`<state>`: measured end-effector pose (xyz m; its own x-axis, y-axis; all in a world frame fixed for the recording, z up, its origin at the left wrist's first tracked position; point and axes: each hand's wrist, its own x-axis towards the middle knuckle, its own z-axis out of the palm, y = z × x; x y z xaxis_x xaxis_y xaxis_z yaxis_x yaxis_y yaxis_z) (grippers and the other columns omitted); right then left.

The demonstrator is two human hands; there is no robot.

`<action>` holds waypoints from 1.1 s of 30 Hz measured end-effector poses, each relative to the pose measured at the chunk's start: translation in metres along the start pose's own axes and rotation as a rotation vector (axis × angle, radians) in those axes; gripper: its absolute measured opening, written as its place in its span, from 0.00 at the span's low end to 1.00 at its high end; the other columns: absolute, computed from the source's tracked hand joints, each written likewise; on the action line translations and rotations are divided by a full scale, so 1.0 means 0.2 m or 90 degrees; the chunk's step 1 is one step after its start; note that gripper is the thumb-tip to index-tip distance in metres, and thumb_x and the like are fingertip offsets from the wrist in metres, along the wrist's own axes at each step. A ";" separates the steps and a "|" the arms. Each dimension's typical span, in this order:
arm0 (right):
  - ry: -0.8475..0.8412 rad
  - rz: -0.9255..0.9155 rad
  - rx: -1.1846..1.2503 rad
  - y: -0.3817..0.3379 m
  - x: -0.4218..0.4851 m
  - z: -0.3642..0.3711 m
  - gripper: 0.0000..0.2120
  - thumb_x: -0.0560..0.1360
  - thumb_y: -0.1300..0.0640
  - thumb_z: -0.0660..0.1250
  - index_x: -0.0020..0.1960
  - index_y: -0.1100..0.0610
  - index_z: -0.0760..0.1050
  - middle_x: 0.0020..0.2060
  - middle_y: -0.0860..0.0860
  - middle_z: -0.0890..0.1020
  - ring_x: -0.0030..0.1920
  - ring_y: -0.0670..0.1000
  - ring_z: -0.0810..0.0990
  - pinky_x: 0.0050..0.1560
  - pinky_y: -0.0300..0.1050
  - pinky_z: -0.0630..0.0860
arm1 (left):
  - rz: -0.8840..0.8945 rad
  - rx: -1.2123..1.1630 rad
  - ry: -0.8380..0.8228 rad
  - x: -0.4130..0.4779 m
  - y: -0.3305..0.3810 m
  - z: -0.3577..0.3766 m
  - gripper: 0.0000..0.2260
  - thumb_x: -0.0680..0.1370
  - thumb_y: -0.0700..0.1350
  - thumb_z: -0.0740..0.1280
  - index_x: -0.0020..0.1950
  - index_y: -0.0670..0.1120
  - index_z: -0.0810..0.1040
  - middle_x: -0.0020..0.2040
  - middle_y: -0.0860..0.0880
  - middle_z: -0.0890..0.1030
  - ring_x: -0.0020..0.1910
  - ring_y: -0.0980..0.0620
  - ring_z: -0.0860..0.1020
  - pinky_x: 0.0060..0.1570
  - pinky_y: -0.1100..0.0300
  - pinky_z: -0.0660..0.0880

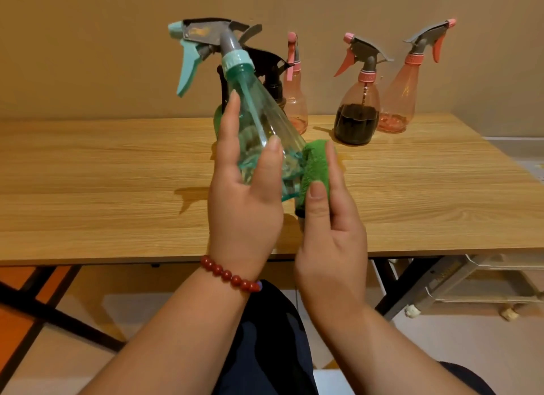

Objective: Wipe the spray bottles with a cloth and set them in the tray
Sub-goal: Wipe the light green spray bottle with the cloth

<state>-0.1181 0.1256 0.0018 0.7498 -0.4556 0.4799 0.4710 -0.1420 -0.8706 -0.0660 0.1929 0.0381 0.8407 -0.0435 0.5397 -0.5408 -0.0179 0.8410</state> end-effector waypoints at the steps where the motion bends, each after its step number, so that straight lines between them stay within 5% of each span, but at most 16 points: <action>1: -0.002 0.000 -0.008 0.00 -0.03 0.01 0.21 0.81 0.51 0.56 0.72 0.38 0.59 0.73 0.39 0.65 0.74 0.40 0.59 0.74 0.47 0.61 | -0.002 0.003 0.007 0.01 0.00 0.00 0.23 0.82 0.46 0.60 0.77 0.52 0.58 0.66 0.66 0.64 0.59 0.81 0.64 0.52 0.82 0.64; 7: 0.033 0.019 -0.014 -0.05 0.07 0.01 0.20 0.79 0.46 0.54 0.71 0.40 0.61 0.70 0.37 0.68 0.70 0.34 0.63 0.70 0.33 0.62 | 0.006 0.018 -0.001 0.01 0.00 0.01 0.24 0.82 0.45 0.60 0.77 0.50 0.57 0.63 0.70 0.62 0.57 0.84 0.63 0.52 0.83 0.62; 13: 0.016 0.027 -0.014 -0.01 -0.01 0.04 0.21 0.81 0.49 0.54 0.72 0.38 0.58 0.73 0.39 0.65 0.74 0.38 0.59 0.74 0.48 0.61 | 0.006 0.028 -0.005 0.01 -0.01 0.01 0.24 0.82 0.47 0.60 0.77 0.52 0.57 0.63 0.71 0.60 0.58 0.84 0.61 0.53 0.83 0.61; 20: 0.011 0.059 0.022 -0.03 0.07 0.01 0.18 0.80 0.46 0.56 0.69 0.39 0.65 0.71 0.39 0.69 0.71 0.37 0.65 0.72 0.45 0.64 | -0.030 0.014 0.000 -0.02 -0.03 0.00 0.25 0.81 0.49 0.59 0.78 0.52 0.56 0.68 0.64 0.63 0.57 0.83 0.64 0.51 0.83 0.64; 25: 0.026 0.105 0.076 -0.03 0.01 0.01 0.24 0.76 0.41 0.63 0.71 0.45 0.68 0.69 0.41 0.72 0.70 0.40 0.68 0.71 0.50 0.67 | -0.002 0.030 -0.006 -0.02 -0.04 0.00 0.26 0.79 0.52 0.60 0.77 0.54 0.57 0.71 0.62 0.64 0.69 0.71 0.63 0.60 0.78 0.63; 29: 0.088 0.157 0.166 -0.08 0.09 0.00 0.18 0.72 0.44 0.65 0.60 0.47 0.78 0.57 0.41 0.82 0.60 0.42 0.78 0.59 0.41 0.76 | -0.003 -0.007 -0.025 -0.06 -0.03 0.02 0.24 0.80 0.48 0.60 0.75 0.55 0.58 0.65 0.71 0.63 0.64 0.79 0.62 0.56 0.81 0.62; 33: 0.089 0.204 0.285 -0.10 0.13 -0.02 0.06 0.78 0.54 0.63 0.51 0.49 0.78 0.44 0.42 0.86 0.49 0.40 0.83 0.44 0.32 0.78 | -0.024 -0.046 -0.081 -0.08 -0.03 0.02 0.22 0.81 0.48 0.58 0.74 0.58 0.56 0.62 0.75 0.64 0.63 0.76 0.65 0.57 0.78 0.65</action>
<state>-0.1097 0.1124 0.0321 0.8336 -0.5308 0.1532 0.4035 0.3955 -0.8251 -0.0766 0.1903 0.0250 0.8473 -0.1709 0.5029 -0.5021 0.0507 0.8633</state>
